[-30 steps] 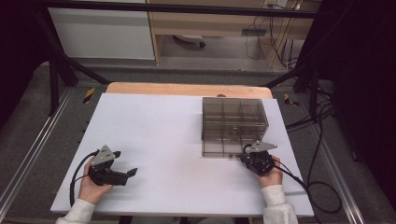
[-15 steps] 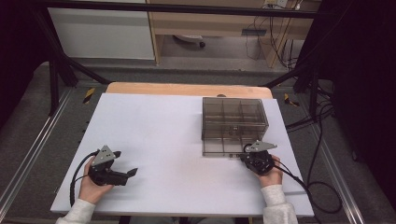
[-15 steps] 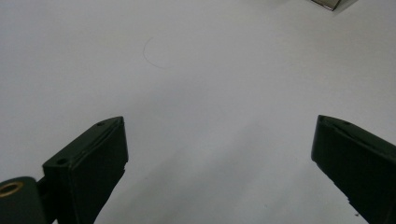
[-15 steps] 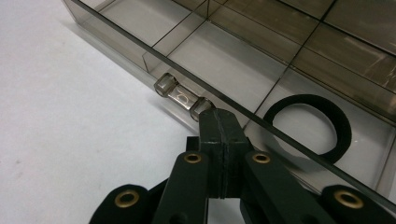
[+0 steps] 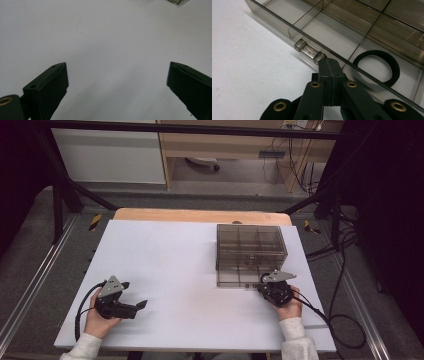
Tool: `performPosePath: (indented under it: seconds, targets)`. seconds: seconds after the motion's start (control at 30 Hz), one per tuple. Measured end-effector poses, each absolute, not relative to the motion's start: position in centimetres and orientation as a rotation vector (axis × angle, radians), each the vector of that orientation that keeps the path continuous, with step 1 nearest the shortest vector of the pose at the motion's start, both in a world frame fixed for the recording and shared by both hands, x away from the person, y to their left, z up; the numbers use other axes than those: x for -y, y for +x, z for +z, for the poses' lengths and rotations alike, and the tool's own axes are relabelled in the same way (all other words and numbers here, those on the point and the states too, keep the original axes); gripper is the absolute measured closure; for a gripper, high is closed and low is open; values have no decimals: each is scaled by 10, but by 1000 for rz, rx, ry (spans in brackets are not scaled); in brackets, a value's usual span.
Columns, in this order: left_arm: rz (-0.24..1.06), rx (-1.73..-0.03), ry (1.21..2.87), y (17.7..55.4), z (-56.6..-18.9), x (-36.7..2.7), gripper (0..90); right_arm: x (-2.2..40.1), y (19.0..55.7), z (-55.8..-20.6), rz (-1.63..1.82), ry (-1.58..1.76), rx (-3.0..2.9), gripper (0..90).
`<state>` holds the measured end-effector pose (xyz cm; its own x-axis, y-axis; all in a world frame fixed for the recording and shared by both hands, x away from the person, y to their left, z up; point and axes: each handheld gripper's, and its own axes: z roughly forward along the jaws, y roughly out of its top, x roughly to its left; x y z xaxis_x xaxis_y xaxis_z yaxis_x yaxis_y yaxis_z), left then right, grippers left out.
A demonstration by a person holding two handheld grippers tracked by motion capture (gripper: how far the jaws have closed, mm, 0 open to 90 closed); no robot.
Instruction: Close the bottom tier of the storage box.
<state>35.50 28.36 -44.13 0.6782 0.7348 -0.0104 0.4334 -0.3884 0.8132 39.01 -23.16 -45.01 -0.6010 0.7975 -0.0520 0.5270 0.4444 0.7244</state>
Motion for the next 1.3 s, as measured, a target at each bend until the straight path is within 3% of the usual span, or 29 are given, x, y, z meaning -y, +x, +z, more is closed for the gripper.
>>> performPosePath:
  seconds: [1.3]
  targets:
    - [447, -899, 2040, 356, -442, -283, 35, 232, 397, -451, 963, 1127, -2289, 900]
